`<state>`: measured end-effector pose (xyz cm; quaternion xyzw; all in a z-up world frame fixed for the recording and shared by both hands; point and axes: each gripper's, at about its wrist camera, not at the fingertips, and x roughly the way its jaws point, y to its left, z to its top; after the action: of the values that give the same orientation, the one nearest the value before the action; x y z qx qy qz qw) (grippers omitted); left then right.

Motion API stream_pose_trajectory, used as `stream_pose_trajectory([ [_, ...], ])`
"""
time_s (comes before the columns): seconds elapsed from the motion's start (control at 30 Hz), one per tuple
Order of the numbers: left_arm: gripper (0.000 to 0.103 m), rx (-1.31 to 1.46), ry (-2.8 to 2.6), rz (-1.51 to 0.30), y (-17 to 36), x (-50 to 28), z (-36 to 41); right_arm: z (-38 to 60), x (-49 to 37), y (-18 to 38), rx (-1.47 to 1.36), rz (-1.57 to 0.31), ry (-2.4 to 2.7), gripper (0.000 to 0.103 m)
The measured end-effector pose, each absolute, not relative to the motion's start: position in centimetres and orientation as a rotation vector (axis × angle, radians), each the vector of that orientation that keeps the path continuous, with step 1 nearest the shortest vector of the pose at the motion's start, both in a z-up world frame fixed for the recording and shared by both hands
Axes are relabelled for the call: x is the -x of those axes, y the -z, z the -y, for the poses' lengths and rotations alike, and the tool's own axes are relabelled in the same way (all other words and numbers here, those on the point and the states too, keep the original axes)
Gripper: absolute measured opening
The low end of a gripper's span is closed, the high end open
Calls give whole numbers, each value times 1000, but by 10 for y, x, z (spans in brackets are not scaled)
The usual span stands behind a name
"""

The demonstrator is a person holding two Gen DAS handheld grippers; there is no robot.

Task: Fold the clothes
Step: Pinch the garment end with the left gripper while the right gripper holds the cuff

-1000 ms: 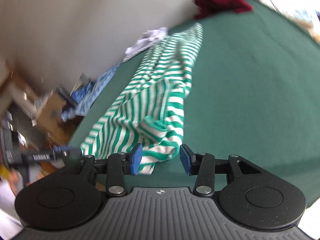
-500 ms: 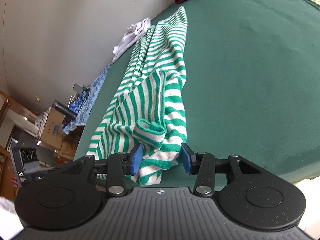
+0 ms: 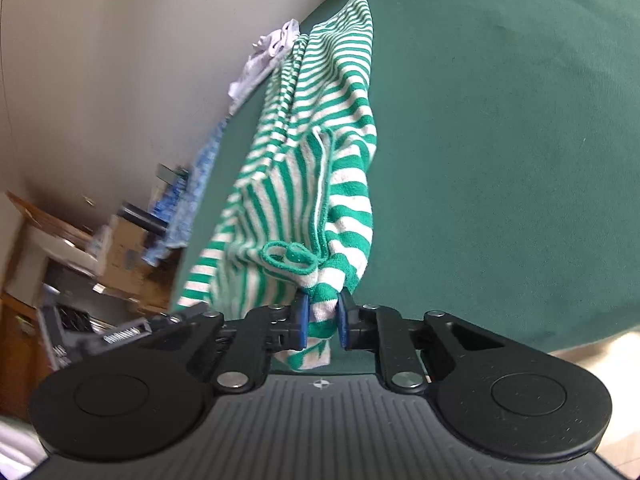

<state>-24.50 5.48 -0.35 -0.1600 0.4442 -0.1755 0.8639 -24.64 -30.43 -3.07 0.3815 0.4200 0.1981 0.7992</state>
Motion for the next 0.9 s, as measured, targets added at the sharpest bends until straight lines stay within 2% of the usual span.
stream_pose_trajectory([
  [0.27,12,353,347,-867,-43,235,-57,318,225,12,-983,-881,-502,14],
  [0.47,12,320,427,-841,-67,184,-57,322,196,-10,-1091,-811,-471,14],
  [0.67,13,300,481,-816,-64,109,-63,316,155,-13,-1132,-744,-369,14],
  [0.83,13,309,472,-854,-39,46,-67,309,125,5,-1175,-713,-247,15],
  [0.9,14,310,454,-876,-25,23,-69,307,114,15,-1163,-703,-174,18],
])
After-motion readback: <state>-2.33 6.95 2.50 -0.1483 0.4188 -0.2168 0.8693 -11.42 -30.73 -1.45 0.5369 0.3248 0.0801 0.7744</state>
